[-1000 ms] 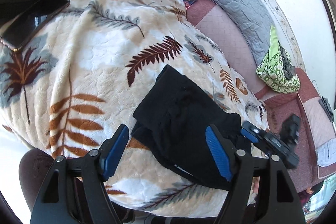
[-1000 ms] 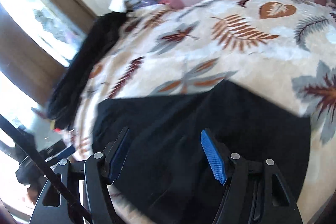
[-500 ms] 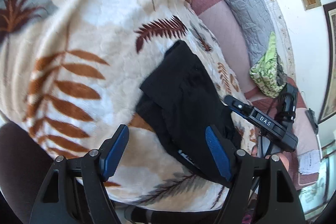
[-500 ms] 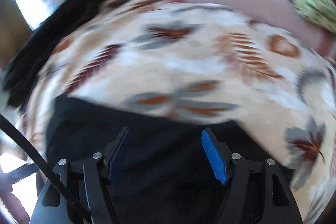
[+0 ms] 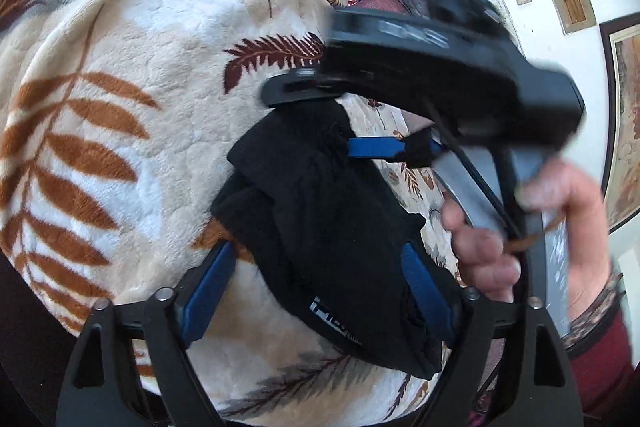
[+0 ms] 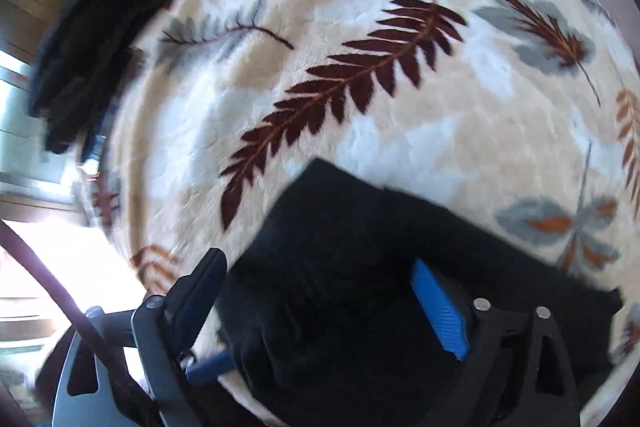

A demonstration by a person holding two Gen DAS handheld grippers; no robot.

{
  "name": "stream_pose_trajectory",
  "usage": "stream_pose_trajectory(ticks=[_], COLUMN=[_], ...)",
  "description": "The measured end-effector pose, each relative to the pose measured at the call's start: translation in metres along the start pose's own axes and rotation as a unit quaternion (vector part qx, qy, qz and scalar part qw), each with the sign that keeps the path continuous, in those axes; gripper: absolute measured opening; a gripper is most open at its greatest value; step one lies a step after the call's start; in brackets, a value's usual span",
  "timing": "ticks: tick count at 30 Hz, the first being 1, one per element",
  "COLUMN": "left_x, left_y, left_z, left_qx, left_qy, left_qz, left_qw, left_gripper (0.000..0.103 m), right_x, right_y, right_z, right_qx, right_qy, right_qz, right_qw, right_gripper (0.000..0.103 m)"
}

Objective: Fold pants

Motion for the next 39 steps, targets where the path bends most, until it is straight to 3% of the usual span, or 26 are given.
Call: stream_pose_trajectory(ticks=[3, 5, 7, 9, 10, 11, 13, 17, 20, 29, 34, 39], left_x=[0.004, 0.006, 0.007, 0.010, 0.016, 0.021, 0.021, 0.014, 0.011, 0.027, 0.044, 0.082], left_y=[-0.005, -0.007, -0.009, -0.011, -0.009, -0.005, 0.002, -0.010, -0.027, -0.098, -0.135, -0.161], left_z=[0.000, -0.002, -0.004, -0.006, -0.006, -0.007, -0.008, -0.012, -0.019, -0.028, -0.036, -0.050], left_qx=[0.004, 0.009, 0.016, 0.027, 0.025, 0.013, -0.009, 0.005, 0.027, 0.100, 0.154, 0.199], left_qy=[-0.009, -0.011, -0.009, 0.008, 0.034, 0.053, 0.057, 0.054, 0.053, 0.069, 0.094, 0.126], left_qz=[0.009, 0.019, 0.027, 0.040, 0.033, 0.022, 0.005, 0.009, 0.017, 0.033, 0.045, 0.061], left_qw=[0.9999, 0.9997, 0.9995, 0.9988, 0.9985, 0.9983, 0.9983, 0.9985, 0.9981, 0.9920, 0.9826, 0.9699], left_gripper=[0.094, 0.094, 0.091, 0.054, 0.020, 0.014, 0.014, 0.014, 0.014, 0.014, 0.014, 0.014], right_x=[0.023, 0.034, 0.038, 0.038, 0.037, 0.037, 0.031, 0.013, -0.006, -0.069, -0.098, -0.109], right_y=[0.011, 0.019, 0.022, 0.020, 0.021, 0.023, 0.027, 0.027, 0.015, -0.027, -0.058, -0.118], right_z=[0.016, 0.021, 0.023, 0.023, 0.021, 0.026, 0.015, -0.012, -0.031, -0.085, -0.112, -0.146], right_qx=[0.001, -0.018, -0.023, -0.023, -0.029, -0.035, -0.063, -0.108, -0.109, -0.058, -0.021, 0.036], right_qy=[0.071, 0.101, 0.115, 0.123, 0.119, 0.115, 0.097, 0.056, 0.016, -0.104, -0.162, -0.208], right_qz=[-0.059, -0.104, -0.120, -0.115, -0.117, -0.119, -0.136, -0.168, -0.137, -0.010, 0.057, 0.104], right_qw=[0.996, 0.989, 0.986, 0.986, 0.986, 0.986, 0.984, 0.978, 0.984, 0.993, 0.985, 0.972], right_gripper=[0.103, 0.103, 0.103, 0.103, 0.103, 0.103, 0.094, 0.053, 0.044, 0.039, 0.039, 0.039])
Point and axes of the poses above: each gripper's, at about its wrist camera, not at the fingertips, and x roughly the way its jaws point, y to its left, z to its top, the point moved 4 cm from there along x, roughly the way its jaws point, and after that the axes turned 10 degrees about y, right-handed, at the moved point
